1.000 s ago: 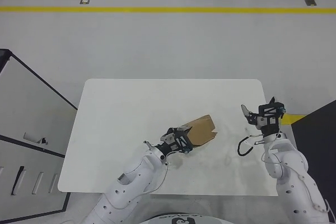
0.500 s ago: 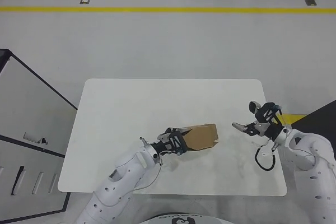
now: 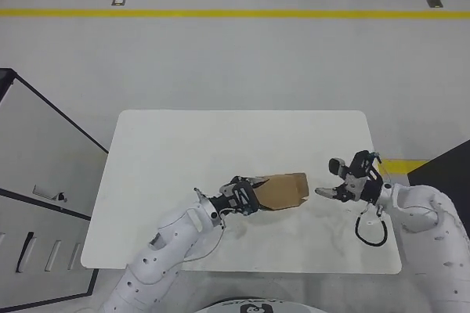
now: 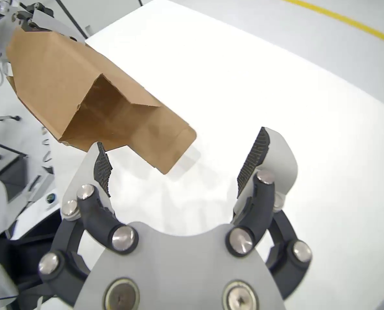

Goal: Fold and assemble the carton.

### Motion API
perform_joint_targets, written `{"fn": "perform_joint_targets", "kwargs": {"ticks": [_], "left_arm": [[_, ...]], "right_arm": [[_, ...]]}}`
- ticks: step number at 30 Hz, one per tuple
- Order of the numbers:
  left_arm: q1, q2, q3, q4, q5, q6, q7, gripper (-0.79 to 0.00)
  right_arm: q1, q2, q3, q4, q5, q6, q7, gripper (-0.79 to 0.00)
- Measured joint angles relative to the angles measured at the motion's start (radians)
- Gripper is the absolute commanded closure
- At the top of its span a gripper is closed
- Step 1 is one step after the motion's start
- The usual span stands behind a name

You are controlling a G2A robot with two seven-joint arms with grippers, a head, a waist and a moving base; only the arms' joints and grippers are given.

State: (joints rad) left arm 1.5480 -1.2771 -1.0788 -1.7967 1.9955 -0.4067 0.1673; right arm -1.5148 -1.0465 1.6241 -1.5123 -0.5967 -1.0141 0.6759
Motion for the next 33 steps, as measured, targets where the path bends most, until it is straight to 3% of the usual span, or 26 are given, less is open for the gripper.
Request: {"fn": "perform_joint_targets", "kwargs": {"ticks": [3,9,16,26,29,33], "left_arm": [[-0.003,0.003,-0.004,-0.004,-0.022,-0.015,0.009,0.000],[-0.004,0.005,-0.009,-0.006,-0.045,-0.011,-0.002,0.000],[-0.002,0.005,-0.008,0.001,-0.069,-0.003,0.004,0.000],[-0.006,0.014,-0.019,0.002,-0.116,-0.028,0.015,0.000],[-0.008,0.016,-0.020,0.003,-0.132,-0.035,0.019,0.000],[-0.012,0.017,-0.017,0.002,-0.128,-0.041,0.017,0.000]], "right_arm": [[0.038,0.028,-0.048,0.030,0.243,0.035,0.172,-0.785],[0.073,0.087,-0.130,0.017,0.619,0.226,0.356,-0.785],[0.063,0.084,-0.145,0.017,0.614,0.240,0.341,-0.785],[0.110,0.107,-0.211,0.079,1.064,0.463,0.593,-0.785],[0.119,0.115,-0.219,0.097,1.150,0.526,0.656,-0.785],[0.121,0.116,-0.220,0.100,1.163,0.533,0.663,-0.785]]}}
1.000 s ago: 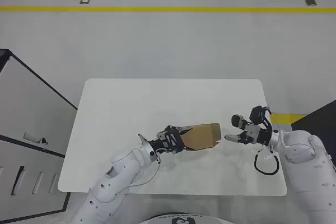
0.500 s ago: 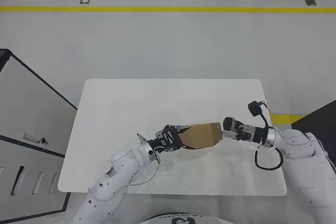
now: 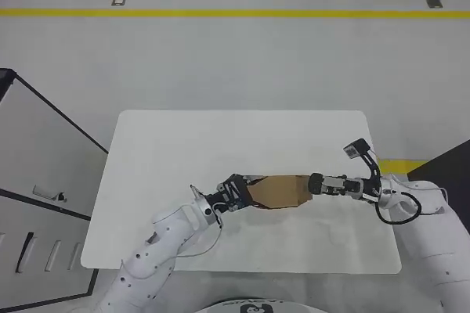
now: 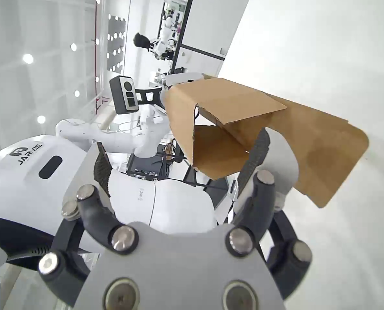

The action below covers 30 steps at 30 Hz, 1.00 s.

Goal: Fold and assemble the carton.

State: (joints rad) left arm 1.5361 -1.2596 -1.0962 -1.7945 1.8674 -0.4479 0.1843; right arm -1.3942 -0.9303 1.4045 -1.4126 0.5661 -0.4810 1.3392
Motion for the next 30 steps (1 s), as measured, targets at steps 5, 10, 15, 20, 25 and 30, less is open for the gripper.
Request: {"fn": "perform_joint_targets", "kwargs": {"ticks": [5,10,15,20,25,30], "left_arm": [[0.001,0.000,0.001,0.002,-0.012,0.005,-0.003,0.000],[-0.003,0.003,0.003,0.004,-0.023,0.002,-0.010,0.000],[-0.005,0.005,0.005,0.008,-0.040,0.005,-0.007,0.000],[-0.012,0.007,0.013,0.017,-0.047,0.006,0.002,0.000],[-0.020,0.009,0.021,0.021,-0.050,0.002,0.001,0.000],[-0.024,0.011,0.029,0.025,-0.050,0.010,0.000,0.000]], "right_arm": [[-0.008,-0.001,-0.005,-0.014,-0.012,0.010,-0.026,-0.785],[-0.004,-0.002,-0.017,-0.002,0.043,0.035,0.019,-0.785],[0.013,-0.005,-0.040,0.027,0.075,0.064,0.064,-0.785],[0.029,-0.010,-0.065,0.054,0.088,0.066,0.066,-0.785],[0.040,-0.012,-0.080,0.066,0.096,0.062,0.061,-0.785],[0.045,-0.015,-0.094,0.076,0.108,0.057,0.056,-0.785]]}}
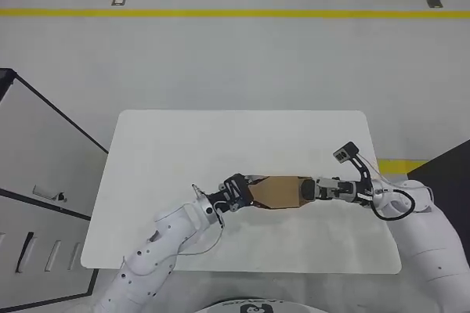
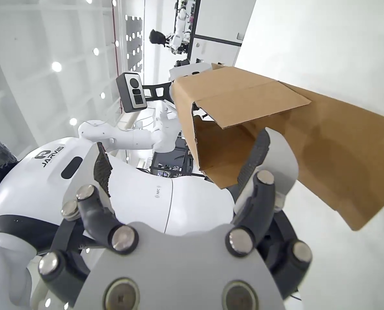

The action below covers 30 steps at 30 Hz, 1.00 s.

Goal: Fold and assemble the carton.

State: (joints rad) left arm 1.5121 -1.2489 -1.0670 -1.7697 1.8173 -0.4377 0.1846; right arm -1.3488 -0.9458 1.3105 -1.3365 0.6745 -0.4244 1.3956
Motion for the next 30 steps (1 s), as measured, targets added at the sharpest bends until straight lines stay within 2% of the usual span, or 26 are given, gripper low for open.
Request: {"fn": "perform_joint_targets", "kwargs": {"ticks": [23,28,30], "left_arm": [[0.005,0.009,0.013,-0.006,-0.019,0.042,-0.015,0.000],[0.005,0.011,0.023,-0.008,-0.018,0.036,-0.018,0.000],[0.002,0.011,0.028,-0.007,-0.019,0.034,-0.020,0.000]], "right_arm": [[0.022,-0.009,-0.057,0.031,0.033,0.041,0.041,-0.785],[0.023,-0.010,-0.062,0.025,0.035,0.039,0.039,-0.714],[0.022,-0.010,-0.064,0.016,0.036,0.035,0.035,-0.622]]}}
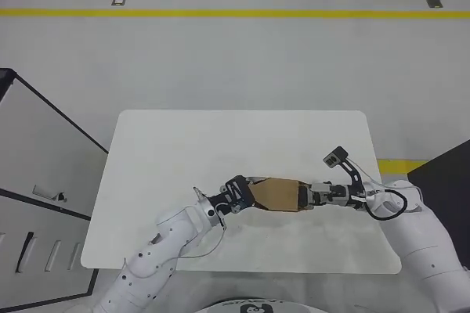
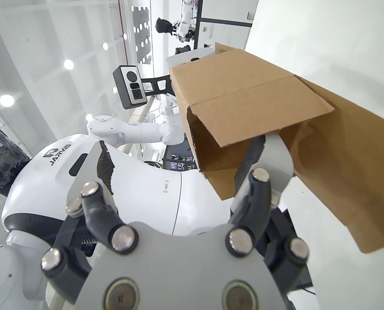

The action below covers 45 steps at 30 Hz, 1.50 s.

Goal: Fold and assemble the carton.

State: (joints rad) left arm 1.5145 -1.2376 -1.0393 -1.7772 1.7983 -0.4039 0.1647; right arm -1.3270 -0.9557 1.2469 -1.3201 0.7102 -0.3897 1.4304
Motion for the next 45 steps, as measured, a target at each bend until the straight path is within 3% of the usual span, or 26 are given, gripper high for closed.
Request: {"fn": "perform_joint_targets", "kwargs": {"ticks": [7,15,27,36,45], "left_arm": [[-0.004,0.002,0.006,0.002,-0.007,0.000,-0.006,0.000],[-0.006,0.005,0.013,0.002,-0.016,-0.007,-0.020,0.000],[-0.014,0.007,0.021,0.012,-0.033,0.003,-0.033,0.000],[-0.015,0.010,0.026,0.012,-0.035,0.010,-0.027,0.000],[-0.017,0.013,0.031,0.013,-0.034,0.018,-0.021,0.000]], "right_arm": [[-0.002,0.000,-0.005,-0.019,0.004,0.000,0.000,-0.462],[-0.001,0.003,-0.015,-0.052,-0.036,-0.018,-0.018,-0.376],[-0.008,0.009,-0.039,-0.066,-0.060,-0.062,-0.061,-0.302],[-0.009,0.012,-0.049,-0.048,-0.044,-0.086,-0.086,-0.305],[-0.007,0.009,-0.067,-0.024,-0.026,-0.087,-0.087,-0.212]]}}
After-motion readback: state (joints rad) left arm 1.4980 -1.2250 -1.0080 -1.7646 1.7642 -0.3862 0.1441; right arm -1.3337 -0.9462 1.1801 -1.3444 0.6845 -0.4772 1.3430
